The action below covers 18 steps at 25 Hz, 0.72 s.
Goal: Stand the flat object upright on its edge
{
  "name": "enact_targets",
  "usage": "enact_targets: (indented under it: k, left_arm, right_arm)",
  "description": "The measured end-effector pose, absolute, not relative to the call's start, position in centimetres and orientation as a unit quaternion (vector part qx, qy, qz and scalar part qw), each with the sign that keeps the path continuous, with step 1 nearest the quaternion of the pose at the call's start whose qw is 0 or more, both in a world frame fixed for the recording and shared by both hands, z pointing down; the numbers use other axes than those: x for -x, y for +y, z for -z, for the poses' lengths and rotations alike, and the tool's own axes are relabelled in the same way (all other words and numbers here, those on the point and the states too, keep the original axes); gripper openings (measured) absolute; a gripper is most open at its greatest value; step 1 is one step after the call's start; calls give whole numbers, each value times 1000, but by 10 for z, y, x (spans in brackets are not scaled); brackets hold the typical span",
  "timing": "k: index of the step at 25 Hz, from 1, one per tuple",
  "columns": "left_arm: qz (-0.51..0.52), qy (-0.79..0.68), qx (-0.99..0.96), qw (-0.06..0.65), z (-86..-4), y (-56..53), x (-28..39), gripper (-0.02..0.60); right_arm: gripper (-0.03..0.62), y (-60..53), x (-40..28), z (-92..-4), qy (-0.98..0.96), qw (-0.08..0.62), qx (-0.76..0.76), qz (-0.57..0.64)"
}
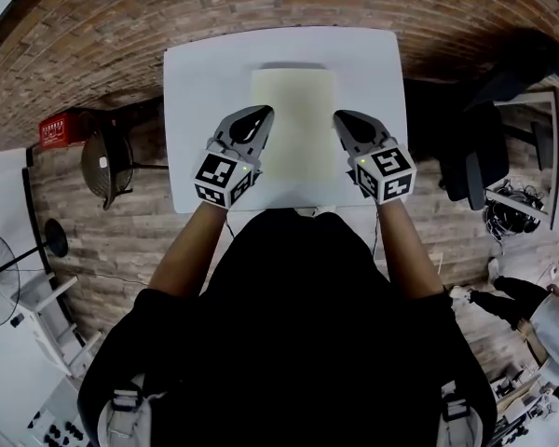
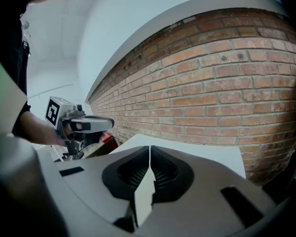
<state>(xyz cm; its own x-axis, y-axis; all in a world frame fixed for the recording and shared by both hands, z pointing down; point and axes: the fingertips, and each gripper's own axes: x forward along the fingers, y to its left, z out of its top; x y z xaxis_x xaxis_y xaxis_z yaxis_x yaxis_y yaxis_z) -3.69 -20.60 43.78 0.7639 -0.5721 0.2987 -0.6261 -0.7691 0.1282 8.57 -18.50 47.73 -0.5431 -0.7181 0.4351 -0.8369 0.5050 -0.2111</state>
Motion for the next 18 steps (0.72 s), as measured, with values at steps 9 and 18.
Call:
enact_targets:
  k: [9,18]
  left_arm:
    - [-179,-371,-895,172,-494,-232,68,23]
    - [-227,-391,-857,249,-550,-249,83,23]
  right_arm:
    - [32,-205,-79,-524,-828,180,-459,-268]
    - [72,-222,-85,-576,-785,221,-480,-324]
